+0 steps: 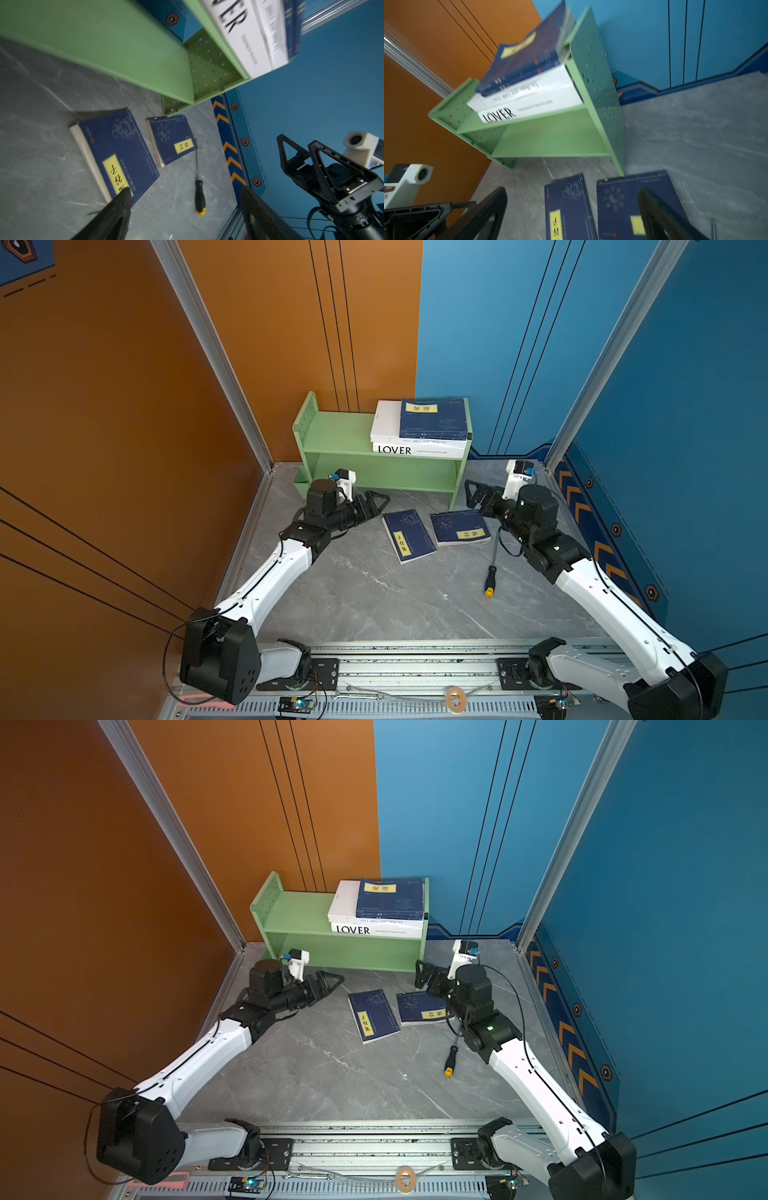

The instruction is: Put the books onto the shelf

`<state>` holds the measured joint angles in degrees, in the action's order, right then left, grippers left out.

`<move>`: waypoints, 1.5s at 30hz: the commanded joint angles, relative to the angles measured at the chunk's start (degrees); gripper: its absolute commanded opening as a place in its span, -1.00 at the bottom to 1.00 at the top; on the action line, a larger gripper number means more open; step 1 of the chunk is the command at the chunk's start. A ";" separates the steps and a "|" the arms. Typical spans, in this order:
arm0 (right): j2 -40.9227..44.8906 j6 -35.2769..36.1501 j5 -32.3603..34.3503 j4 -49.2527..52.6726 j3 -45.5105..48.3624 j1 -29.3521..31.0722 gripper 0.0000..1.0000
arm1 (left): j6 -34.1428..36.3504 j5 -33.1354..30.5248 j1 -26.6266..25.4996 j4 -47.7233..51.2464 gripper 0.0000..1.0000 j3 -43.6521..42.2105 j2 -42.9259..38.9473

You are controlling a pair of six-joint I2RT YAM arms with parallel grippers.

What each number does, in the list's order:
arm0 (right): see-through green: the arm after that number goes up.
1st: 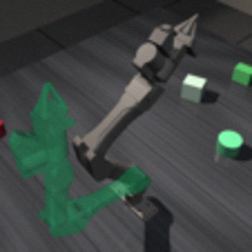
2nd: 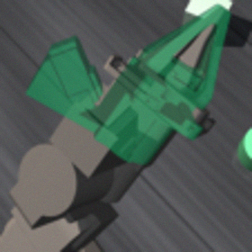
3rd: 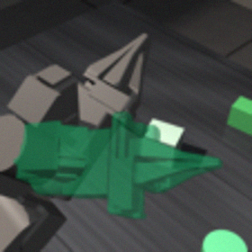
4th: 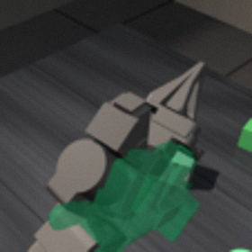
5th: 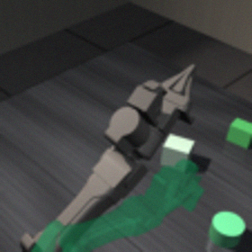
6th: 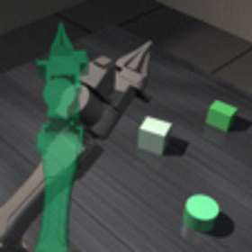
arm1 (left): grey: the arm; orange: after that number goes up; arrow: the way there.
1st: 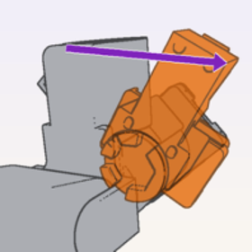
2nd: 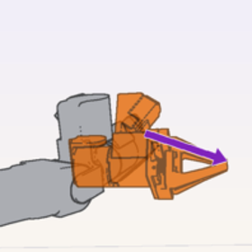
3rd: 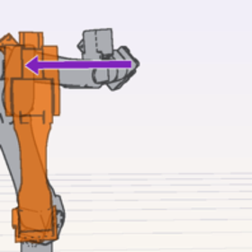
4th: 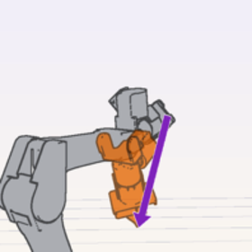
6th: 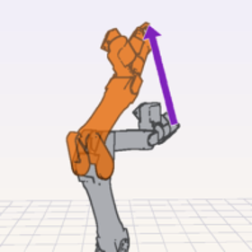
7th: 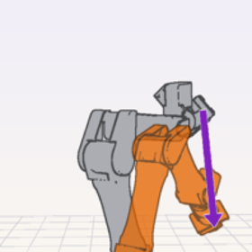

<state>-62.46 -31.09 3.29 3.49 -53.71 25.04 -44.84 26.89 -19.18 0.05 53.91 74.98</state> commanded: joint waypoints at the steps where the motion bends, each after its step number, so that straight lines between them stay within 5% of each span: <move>1: -0.31 -6.32 1.21 -0.50 5.80 2.83 1.00 | -1.01 -7.05 -2.64 -2.21 0.65 -3.44 2.26; 9: -14.80 -10.93 2.71 -15.01 10.21 9.66 1.00 | -8.01 -7.01 -6.62 -13.58 0.62 -7.30 10.65; 14: -27.74 -13.25 -2.11 -24.59 7.01 10.03 1.00 | -11.76 -9.80 -9.22 -20.96 0.64 -8.58 15.19; 23: -43.04 -14.35 -4.53 -25.94 -2.63 9.56 0.94 | -22.83 -10.35 -9.79 -36.43 0.59 -11.42 26.90; 45: -54.37 -13.95 -1.21 -13.79 -12.62 10.67 0.80 | -22.63 -14.01 -5.32 -34.66 0.52 -12.95 30.94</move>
<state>-115.70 -44.45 1.98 -14.57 -65.84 34.50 -67.59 15.14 -26.15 -38.22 42.15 104.73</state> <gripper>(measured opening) 0.903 0.760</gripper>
